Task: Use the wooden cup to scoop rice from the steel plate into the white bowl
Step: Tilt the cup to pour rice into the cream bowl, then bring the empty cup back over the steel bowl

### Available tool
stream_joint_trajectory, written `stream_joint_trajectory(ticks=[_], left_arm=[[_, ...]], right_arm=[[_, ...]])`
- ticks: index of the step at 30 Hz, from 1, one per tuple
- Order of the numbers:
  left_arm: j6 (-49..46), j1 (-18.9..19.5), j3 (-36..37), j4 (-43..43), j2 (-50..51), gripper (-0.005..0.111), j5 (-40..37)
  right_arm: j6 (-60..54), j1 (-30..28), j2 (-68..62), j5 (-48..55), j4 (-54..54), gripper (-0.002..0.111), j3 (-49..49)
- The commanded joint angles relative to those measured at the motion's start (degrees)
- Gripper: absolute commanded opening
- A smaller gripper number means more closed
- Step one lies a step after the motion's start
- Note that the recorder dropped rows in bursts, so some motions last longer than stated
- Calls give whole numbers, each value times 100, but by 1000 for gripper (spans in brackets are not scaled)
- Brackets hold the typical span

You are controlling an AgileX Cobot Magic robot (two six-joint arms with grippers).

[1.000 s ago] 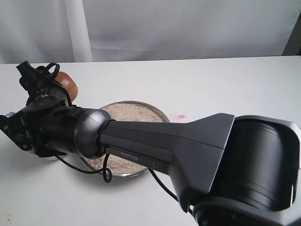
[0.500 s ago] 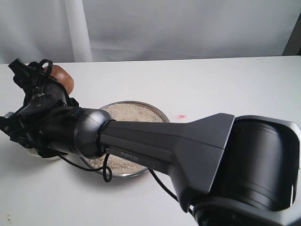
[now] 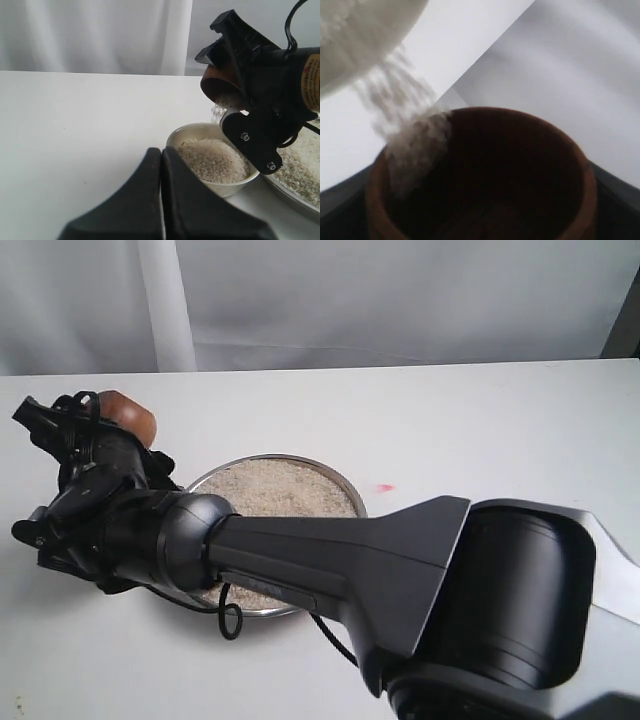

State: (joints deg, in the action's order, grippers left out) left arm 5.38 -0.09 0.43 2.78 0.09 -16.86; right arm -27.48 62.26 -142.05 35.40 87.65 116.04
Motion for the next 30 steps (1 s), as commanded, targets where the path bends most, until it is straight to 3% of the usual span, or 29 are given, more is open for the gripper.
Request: stream_joint_trajectory(ticks=[1, 6, 13, 22, 27, 30], left_arm=[[14, -17, -43, -26, -9, 0, 57], [14, -17, -43, -26, -9, 0, 57], [14, -17, -43, -26, -9, 0, 57], [14, -17, -43, -26, -9, 0, 57], [14, -17, -43, -26, -9, 0, 57], [14, -17, -43, -26, -9, 0, 57]], right_arm=[[-59, -35, 37, 48, 511, 0, 35], [-59, -14, 37, 261, 1229, 0, 35], [236, -1, 37, 482, 1104, 0, 35], [3549, -68, 501, 1270, -391, 0, 35], [3503, -275, 1275, 1311, -2145, 0, 35], [2644, -490, 1664, 1574, -3404, 0, 35]])
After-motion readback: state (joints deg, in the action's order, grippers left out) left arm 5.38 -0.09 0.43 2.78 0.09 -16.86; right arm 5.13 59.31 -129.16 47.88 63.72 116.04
